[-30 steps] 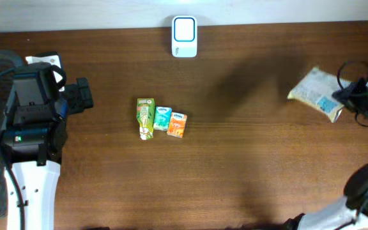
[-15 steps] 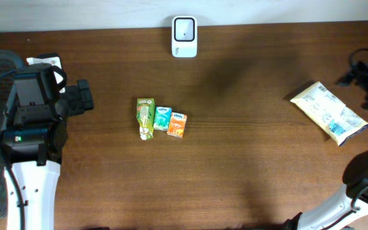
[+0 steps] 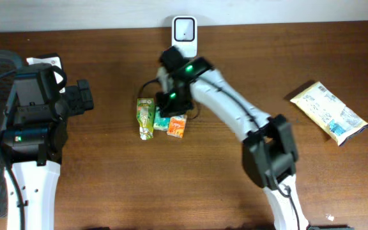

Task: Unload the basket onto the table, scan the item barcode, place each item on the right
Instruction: 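Grasp the orange Kleenex pack with the right gripper and lift it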

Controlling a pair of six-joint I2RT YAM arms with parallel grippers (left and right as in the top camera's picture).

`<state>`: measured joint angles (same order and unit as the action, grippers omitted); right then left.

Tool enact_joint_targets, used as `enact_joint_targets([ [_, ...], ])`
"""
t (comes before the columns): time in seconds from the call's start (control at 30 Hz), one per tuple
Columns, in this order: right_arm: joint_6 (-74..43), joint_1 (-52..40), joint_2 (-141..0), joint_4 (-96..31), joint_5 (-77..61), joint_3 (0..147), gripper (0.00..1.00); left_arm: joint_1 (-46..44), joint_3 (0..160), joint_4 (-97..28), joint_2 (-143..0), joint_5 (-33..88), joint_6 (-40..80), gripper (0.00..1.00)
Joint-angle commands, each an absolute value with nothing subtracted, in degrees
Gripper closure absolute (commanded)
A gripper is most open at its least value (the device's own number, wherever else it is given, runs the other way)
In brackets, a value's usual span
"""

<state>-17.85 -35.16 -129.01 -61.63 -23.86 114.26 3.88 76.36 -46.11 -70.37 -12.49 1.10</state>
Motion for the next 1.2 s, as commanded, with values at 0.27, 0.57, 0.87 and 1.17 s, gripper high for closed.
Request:
enact_joint_targets([
  [0.27, -22.0, -39.7, -132.9, -59.7, -16.0, 107.4, 0.96, 4.0, 77.0, -46.0, -69.9, -12.9, 0.6, 0.01],
  [0.57, -21.9, -23.9, -132.9, -68.3, -3.6, 107.2, 0.96, 4.0, 77.0, -46.0, -69.9, -12.9, 0.6, 0.01],
  [0.87, -9.5, -15.6, -131.5, -60.0, -39.0, 111.4, 0.62, 4.0, 77.0, -46.1, -69.9, -12.9, 0.6, 0.01],
  [1.17, -33.0, -31.6, -134.4, -49.5, -12.5, 109.8, 0.96, 4.0, 77.0, -46.2, -69.9, -12.9, 0.6, 0.01],
])
